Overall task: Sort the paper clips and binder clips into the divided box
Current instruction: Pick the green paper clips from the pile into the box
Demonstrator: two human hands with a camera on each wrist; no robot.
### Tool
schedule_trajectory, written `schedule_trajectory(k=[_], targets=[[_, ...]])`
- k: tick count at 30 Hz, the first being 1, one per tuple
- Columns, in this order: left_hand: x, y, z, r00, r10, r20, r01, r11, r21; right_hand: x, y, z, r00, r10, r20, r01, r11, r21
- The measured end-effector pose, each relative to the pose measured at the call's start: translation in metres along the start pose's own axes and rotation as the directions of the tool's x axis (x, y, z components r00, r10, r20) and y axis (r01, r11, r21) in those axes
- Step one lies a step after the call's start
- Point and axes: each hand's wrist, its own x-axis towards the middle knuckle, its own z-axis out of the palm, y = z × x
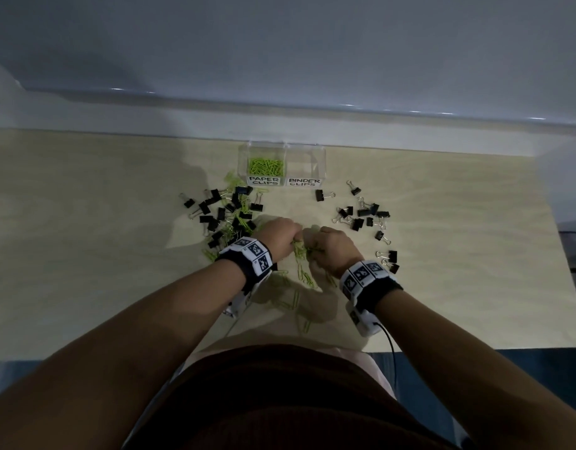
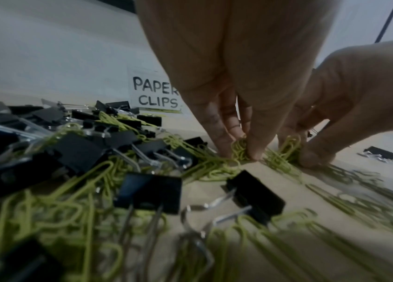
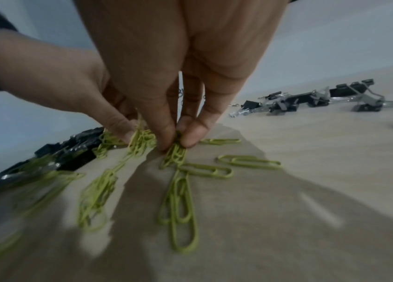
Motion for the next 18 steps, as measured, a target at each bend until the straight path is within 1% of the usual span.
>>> schedule_trajectory(k=[3, 6, 9, 11, 13, 15, 17, 18], targets=[[0.0, -0.007, -0.007, 0.998, -0.019, -0.057, 0.014, 0.996, -0.092, 0.006, 0.006, -0.005, 0.997, 0.06, -0.057, -0.054, 0.993, 0.1], [-0.004, -0.013, -0.015, 0.986, -0.061, -0.154, 0.019, 0.966, -0.258, 0.01, 0.01, -0.013, 0.986, 0.154, -0.059, -0.13, 0.946, 0.297], [-0.007, -0.017, -0.032, 0.962, -0.129, -0.242, 0.022, 0.916, -0.401, 0.015, 0.005, -0.027, 0.982, 0.181, -0.058, -0.135, 0.877, 0.461], [-0.007, -0.021, -0.048, 0.94, -0.184, -0.289, 0.034, 0.89, -0.455, 0.024, -0.003, -0.039, 0.983, 0.166, -0.082, -0.1, 0.849, 0.519], [-0.003, -0.027, -0.065, 0.904, -0.24, -0.355, 0.037, 0.869, -0.494, 0.037, -0.014, -0.053, 0.981, 0.146, -0.127, -0.055, 0.838, 0.542], [0.007, -0.034, -0.083, 0.848, -0.31, -0.43, 0.045, 0.851, -0.524, 0.054, -0.029, -0.068, 0.976, 0.12, -0.179, -0.007, 0.847, 0.532], [0.02, -0.04, -0.097, 0.782, -0.388, -0.488, 0.085, 0.841, -0.534, 0.074, -0.046, -0.08, 0.961, 0.096, -0.26, 0.041, 0.878, 0.476], [0.028, -0.042, -0.102, 0.757, -0.416, -0.504, 0.109, 0.841, -0.53, 0.085, -0.055, -0.085, 0.95, 0.088, -0.3, 0.054, 0.899, 0.434]])
